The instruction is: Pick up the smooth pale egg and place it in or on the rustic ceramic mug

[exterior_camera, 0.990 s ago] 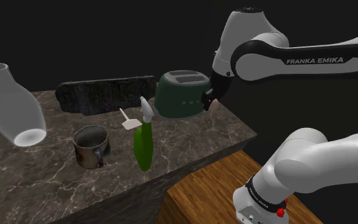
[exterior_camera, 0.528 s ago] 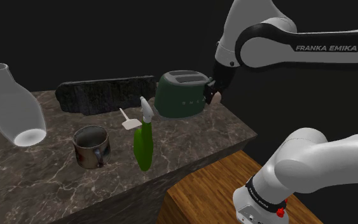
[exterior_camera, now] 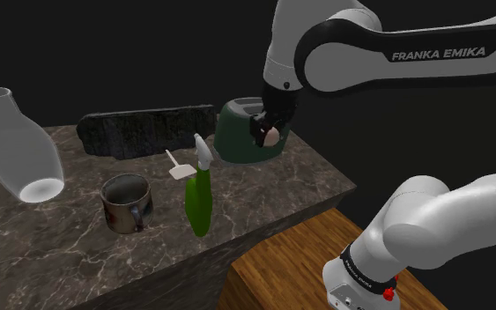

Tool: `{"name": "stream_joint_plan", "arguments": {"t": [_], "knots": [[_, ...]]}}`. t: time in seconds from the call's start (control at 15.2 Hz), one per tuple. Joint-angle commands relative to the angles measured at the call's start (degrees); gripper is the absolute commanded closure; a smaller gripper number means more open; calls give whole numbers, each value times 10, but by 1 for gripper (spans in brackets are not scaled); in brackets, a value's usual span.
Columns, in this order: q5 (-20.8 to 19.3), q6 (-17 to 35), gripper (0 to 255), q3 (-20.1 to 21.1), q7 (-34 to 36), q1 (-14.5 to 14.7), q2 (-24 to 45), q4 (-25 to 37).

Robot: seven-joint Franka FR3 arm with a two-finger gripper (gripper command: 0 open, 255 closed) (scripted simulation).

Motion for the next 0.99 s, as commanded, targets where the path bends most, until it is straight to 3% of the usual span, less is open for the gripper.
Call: {"name": "stream_joint_plan", "arguments": {"t": [0.0,0.46,0.92], "knots": [[7,3,255,26,31,5,33,26],[2,-3,255,108,131,12,148,134],[-49,-29,255,185,243,19,290,272]]}}
